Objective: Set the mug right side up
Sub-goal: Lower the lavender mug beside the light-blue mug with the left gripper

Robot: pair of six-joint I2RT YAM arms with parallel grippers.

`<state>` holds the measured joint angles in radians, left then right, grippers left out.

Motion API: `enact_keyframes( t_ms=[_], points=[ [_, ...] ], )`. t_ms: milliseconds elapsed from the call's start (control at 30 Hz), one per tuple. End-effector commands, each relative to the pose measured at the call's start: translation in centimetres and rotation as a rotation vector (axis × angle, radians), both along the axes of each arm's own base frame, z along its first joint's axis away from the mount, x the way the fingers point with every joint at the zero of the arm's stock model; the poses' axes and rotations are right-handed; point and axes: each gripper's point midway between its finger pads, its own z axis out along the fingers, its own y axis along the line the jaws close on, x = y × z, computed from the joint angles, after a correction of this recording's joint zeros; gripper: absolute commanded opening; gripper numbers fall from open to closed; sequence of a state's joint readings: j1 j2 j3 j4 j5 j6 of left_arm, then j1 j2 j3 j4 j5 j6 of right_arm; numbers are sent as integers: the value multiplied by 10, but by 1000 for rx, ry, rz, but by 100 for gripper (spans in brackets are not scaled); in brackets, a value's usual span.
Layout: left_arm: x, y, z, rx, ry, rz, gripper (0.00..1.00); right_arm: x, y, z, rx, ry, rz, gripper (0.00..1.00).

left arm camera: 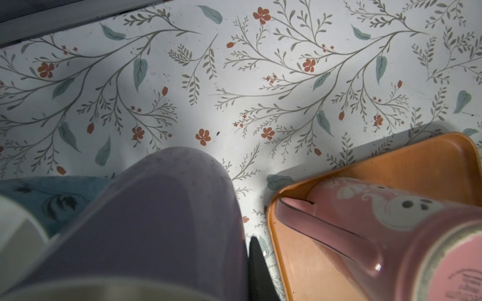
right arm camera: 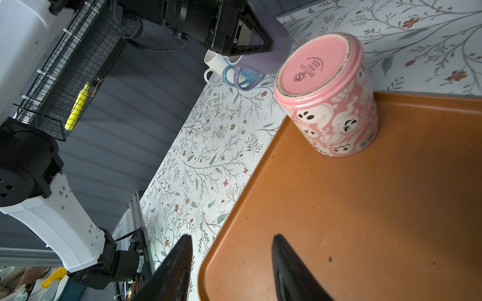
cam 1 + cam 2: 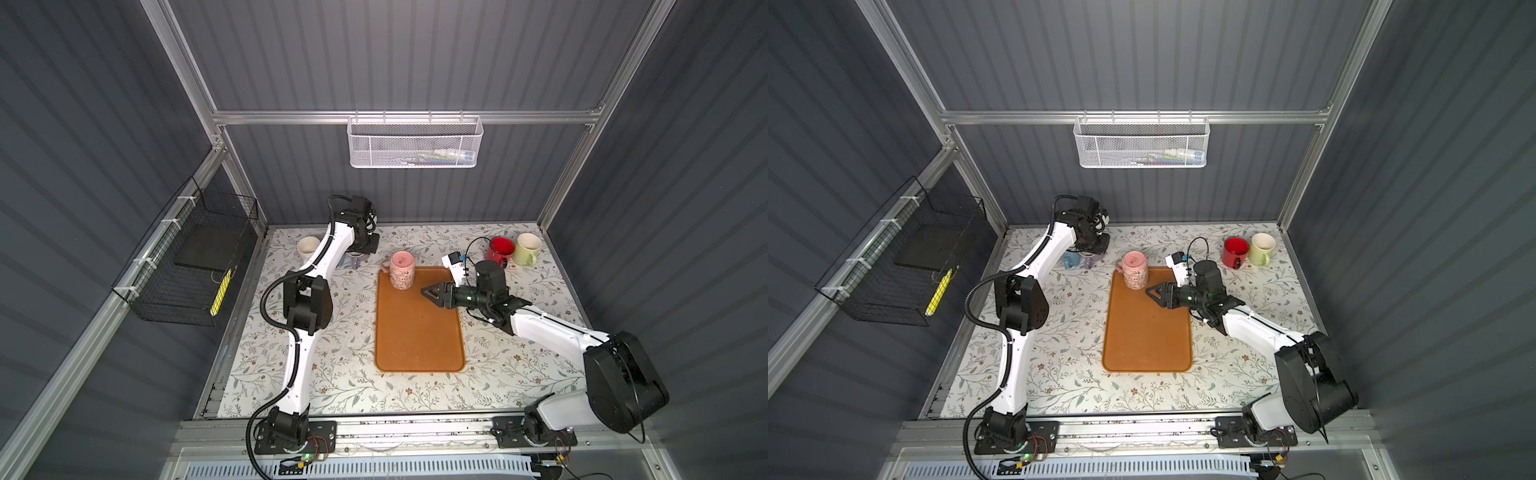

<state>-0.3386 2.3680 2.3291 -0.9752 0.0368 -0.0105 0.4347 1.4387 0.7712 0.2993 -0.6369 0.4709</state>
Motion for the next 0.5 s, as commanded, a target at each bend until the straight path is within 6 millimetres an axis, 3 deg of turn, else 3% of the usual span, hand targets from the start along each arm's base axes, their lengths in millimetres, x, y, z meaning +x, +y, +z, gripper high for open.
enact_keyframes(
  t_ms=[0, 467],
  points=[
    [8, -8, 16, -29, -50, -23, 0, 1, 2, -5, 9, 9, 6, 51],
    [18, -11, -6, -14, -30, -26, 0, 1, 5, -12, 19, 31, 11, 51]
  ],
)
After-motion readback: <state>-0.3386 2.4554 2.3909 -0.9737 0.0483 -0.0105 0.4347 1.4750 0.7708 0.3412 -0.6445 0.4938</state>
